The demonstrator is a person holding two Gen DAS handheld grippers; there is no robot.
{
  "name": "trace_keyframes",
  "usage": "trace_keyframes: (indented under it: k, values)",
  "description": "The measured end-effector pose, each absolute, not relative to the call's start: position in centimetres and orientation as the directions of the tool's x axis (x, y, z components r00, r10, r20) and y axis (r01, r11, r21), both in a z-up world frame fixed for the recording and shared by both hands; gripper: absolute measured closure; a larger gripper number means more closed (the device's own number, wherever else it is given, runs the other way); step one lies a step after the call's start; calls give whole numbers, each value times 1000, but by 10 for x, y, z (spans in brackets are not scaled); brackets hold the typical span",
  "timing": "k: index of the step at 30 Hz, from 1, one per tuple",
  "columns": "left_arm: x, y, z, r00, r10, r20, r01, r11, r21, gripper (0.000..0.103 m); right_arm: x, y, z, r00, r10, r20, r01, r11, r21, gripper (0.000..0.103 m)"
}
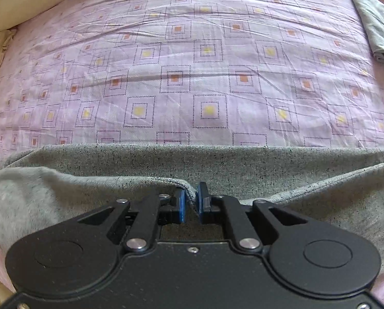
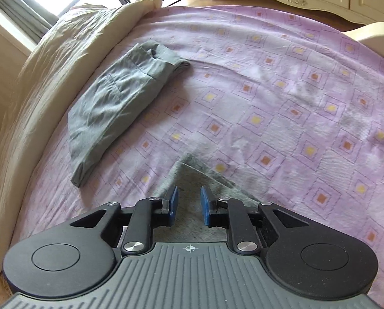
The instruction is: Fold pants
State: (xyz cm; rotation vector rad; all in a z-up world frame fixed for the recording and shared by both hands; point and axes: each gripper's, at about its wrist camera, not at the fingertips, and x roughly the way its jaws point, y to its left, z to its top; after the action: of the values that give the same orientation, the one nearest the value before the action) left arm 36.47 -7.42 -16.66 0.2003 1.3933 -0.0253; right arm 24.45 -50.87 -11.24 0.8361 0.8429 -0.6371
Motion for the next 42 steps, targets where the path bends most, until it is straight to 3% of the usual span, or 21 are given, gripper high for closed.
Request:
trace_keyframes:
  k: [4,15,16,17,22,25,27,29,30,32,39,40,42]
  values:
    - [371,-73,-168,173,99,-980,139,983,124,91,227,-511,-127,468,-195,-862,791,527,311,84]
    - [370,-75,-170,168,117,-979,134,981,141,91,217,-514,-169,447,-160,-880,839,417,350,80]
    - [370,-75,-169,171,117,-978,128,982,140,91,217,-513,-168,457,-163,-874,832,425,356,95]
    - [370,-75,-167,176,118,-977,122,982,140,91,218,-510,-164,467,-174,-867,823,445,353,100]
    - [369,-76,-165,188,122,-975,111,983,144,91,215,-497,-140,459,-253,-852,799,537,271,100]
    - [370,-78,-170,176,136,-975,111,981,157,91,217,-506,-154,380,-231,-896,821,530,211,96]
    - [370,-78,-169,179,137,-974,103,982,157,91,218,-501,-139,440,-322,-839,799,566,202,94]
    - [370,-78,-169,178,137,-974,97,983,156,91,228,-499,-125,533,-344,-773,731,647,216,68]
    - [369,-78,-169,178,137,-974,95,983,156,91,238,-501,-123,570,-314,-759,688,688,231,65]
    - [369,-78,-170,177,141,-974,95,983,159,91,263,-508,-126,597,-226,-770,611,750,253,64]
    - [366,-79,-168,184,155,-971,79,982,171,91,328,-522,-153,557,-124,-821,505,836,216,65]
    - [365,-79,-168,185,156,-970,76,982,172,91,332,-522,-157,531,-109,-840,504,838,210,65]
    - [363,-78,-167,189,160,-969,70,982,175,91,328,-516,-161,499,-78,-863,500,840,213,92]
